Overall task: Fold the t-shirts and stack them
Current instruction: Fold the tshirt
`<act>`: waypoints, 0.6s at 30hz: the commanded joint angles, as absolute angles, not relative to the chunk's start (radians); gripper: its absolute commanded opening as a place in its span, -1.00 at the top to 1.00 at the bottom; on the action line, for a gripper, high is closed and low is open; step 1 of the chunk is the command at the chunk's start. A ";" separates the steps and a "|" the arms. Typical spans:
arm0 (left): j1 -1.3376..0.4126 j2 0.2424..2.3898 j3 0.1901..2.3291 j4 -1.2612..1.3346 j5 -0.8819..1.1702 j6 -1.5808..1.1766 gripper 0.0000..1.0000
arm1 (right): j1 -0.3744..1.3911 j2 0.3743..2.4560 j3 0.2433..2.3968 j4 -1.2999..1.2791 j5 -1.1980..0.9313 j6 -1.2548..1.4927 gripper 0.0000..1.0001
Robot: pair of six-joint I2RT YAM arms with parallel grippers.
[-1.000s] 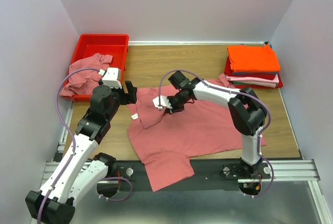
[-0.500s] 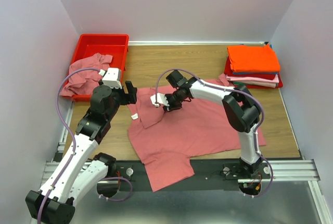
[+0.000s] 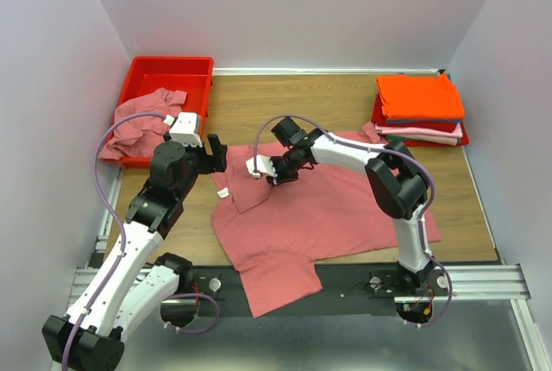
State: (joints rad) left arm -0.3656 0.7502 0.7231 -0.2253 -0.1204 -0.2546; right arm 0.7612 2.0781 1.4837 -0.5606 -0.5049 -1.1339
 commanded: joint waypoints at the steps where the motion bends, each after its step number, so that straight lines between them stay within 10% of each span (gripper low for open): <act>1: -0.360 0.747 0.707 -0.196 -0.135 -0.255 -0.71 | 0.775 2.102 1.494 -0.549 -0.486 -1.117 0.56; 9: -0.359 0.744 0.706 -0.195 -0.132 -0.258 -0.71 | 0.775 2.022 1.430 -0.551 -0.485 -1.112 0.99; 18: -0.360 0.742 0.704 -0.195 -0.129 -0.256 -0.71 | 0.775 1.922 1.332 -0.554 -0.506 -1.123 0.99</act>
State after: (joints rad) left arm -0.3656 0.7498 0.7212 -0.2241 -0.1204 -0.2546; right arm 0.7650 1.9720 1.3701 -0.5449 -0.4938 -1.1183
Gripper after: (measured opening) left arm 0.854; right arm 0.009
